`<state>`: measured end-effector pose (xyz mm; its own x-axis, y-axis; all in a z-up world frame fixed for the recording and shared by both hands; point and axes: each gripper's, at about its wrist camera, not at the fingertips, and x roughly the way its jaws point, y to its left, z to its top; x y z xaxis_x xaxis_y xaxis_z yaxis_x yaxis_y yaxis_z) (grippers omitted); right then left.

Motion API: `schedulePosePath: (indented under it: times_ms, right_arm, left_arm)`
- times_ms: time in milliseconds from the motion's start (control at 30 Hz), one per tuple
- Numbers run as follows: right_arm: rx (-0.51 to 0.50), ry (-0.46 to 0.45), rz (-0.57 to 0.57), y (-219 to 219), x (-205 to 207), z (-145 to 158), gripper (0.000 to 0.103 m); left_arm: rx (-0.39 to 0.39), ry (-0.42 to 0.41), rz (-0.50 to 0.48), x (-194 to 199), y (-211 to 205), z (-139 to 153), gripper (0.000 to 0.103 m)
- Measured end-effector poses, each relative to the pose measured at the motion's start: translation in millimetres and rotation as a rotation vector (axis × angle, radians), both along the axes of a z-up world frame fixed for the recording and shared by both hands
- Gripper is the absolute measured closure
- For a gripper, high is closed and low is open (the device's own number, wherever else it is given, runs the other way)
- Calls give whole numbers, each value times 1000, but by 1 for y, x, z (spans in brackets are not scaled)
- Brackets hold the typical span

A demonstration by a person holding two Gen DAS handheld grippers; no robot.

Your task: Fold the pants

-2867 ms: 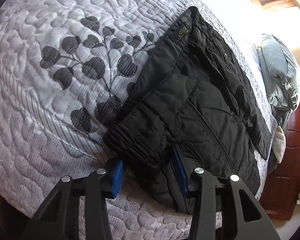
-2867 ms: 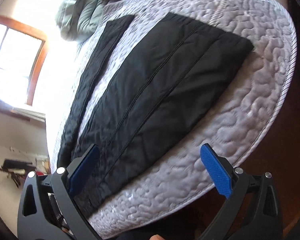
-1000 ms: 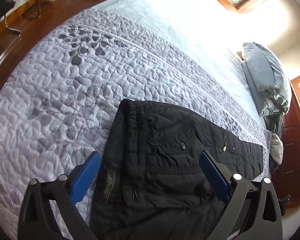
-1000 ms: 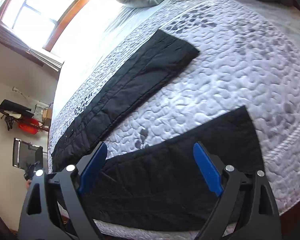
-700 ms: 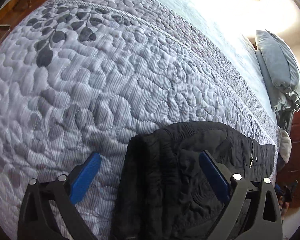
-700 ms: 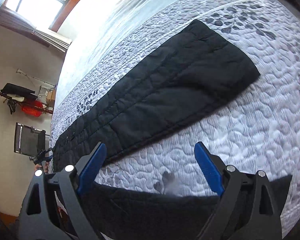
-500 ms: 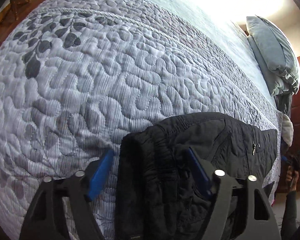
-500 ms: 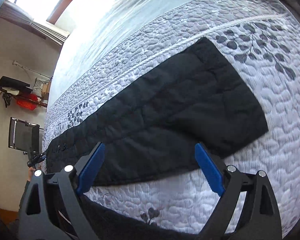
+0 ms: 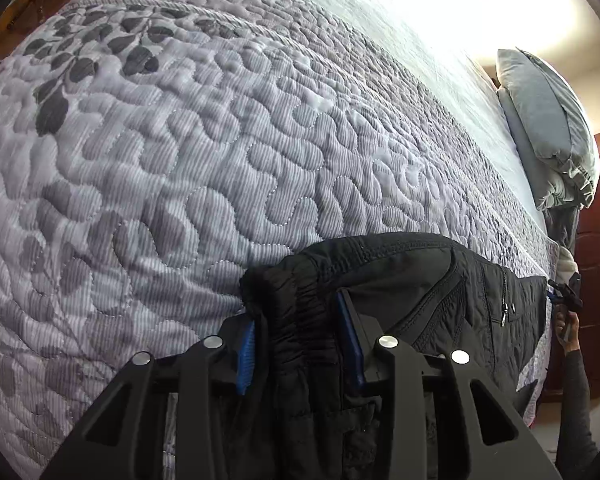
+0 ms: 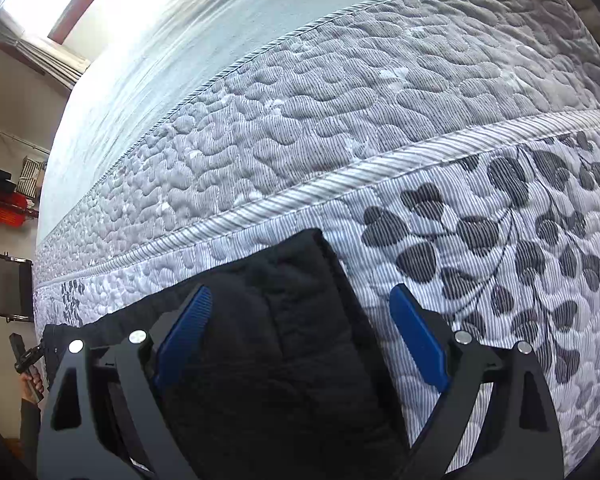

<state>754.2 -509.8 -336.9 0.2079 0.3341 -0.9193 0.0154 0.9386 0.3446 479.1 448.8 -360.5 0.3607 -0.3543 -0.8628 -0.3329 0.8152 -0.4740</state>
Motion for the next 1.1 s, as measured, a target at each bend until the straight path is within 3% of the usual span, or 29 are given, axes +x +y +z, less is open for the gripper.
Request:
schedulePosePath:
  times_ms: [167,200,233,267,333,400,567,700,800,1100]
  right_arm:
    - [-13,-4,75,9,5,-8,12]
    - [-7,-10,78,10,5,-8,17]
    - [5,-10,78,10,4,-7,34]
    - [9,-2,79,11,4,-7,45]
    - [7,6,79,10,2,-5,85]
    - [30,-10,67,7,-5,3,93]
    - [23,-114,38,2,-36,50,95]
    - [37,-192,19,-5,-72,96,96]
    - [25,-236,1,-12,-104,124,97]
    - [27,-335,-40,-36,-201,175,97]
  left_arm:
    - [4,3,15,-2,3,0,66]
    - [11,4,17,-2,2,1,67]
    - [19,3,19,-2,1,2,67]
    - [27,2,24,-3,1,2,69]
    - [53,-2,34,-2,-5,5,72]
    - [81,-7,38,-1,-12,10,79]
    - [123,-44,69,-5,-16,33,84]
    - [138,-113,69,-13,-21,63,86]
    - [126,-171,67,-22,-24,89,92]
    - [155,-300,47,-62,-48,158,93]
